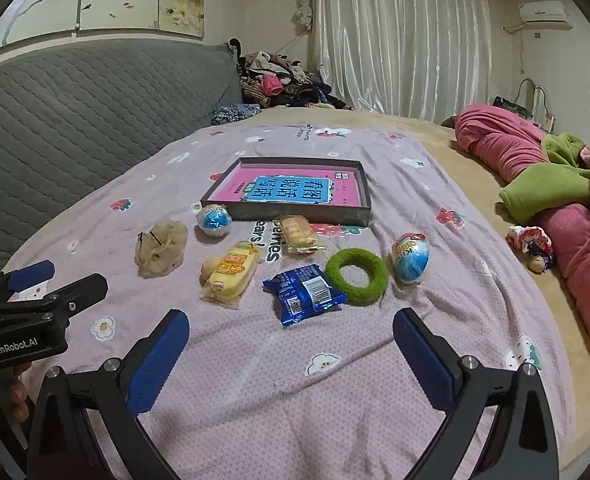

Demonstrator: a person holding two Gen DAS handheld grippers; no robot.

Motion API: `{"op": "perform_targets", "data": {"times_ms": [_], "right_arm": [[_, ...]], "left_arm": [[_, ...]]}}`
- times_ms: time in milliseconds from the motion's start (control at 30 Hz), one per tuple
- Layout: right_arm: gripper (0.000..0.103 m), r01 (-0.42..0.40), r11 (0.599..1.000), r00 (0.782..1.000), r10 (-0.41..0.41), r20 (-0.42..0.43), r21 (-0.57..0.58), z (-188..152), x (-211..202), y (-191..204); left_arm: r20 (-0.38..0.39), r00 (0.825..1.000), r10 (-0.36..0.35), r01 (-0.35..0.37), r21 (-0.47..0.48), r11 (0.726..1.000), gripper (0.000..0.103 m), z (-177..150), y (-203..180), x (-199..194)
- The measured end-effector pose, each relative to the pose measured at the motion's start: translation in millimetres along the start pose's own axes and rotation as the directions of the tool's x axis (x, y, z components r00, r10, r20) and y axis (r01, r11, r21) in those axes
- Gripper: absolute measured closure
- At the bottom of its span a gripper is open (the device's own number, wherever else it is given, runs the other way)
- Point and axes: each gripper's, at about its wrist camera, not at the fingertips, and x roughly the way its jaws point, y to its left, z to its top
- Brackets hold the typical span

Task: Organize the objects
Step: 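Move both tools toward the beige mesh pouch and yellow wrapped cake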

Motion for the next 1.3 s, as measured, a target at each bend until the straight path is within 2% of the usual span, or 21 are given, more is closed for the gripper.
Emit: {"op": "perform_targets", "data": {"times_ms": [333,900,1133,1300], "right_arm": [[0.000,-0.001,1.000,1.000,0.001,-0.010,-0.007,1,6,3],[0.000,-0.058,0.998,0.998,0.057,-0.027,-0.030,17,29,29],[0.000,-0.022,0.996,0.996,0.014,-0.084,-0.089,21,62,47],[0.000,-0.031,0.993,0.990,0.015,-0.140,-0.111,23,90,55]], "left_arm": [[-0.012,1.000,0.016,-0.016,0.009,1.000,0.000,-1,0,7],[-0.049,0.999,0.010,-0.011,-0.012,1.000,0.000,9,23,37],[-0.066,0.998,0.021,-0.021,-0.004,1.000,0.000,22,36,62],[-0.082,0.996,0.018,-0.017,0.015,1.000,0.000,32,37,84]]}}
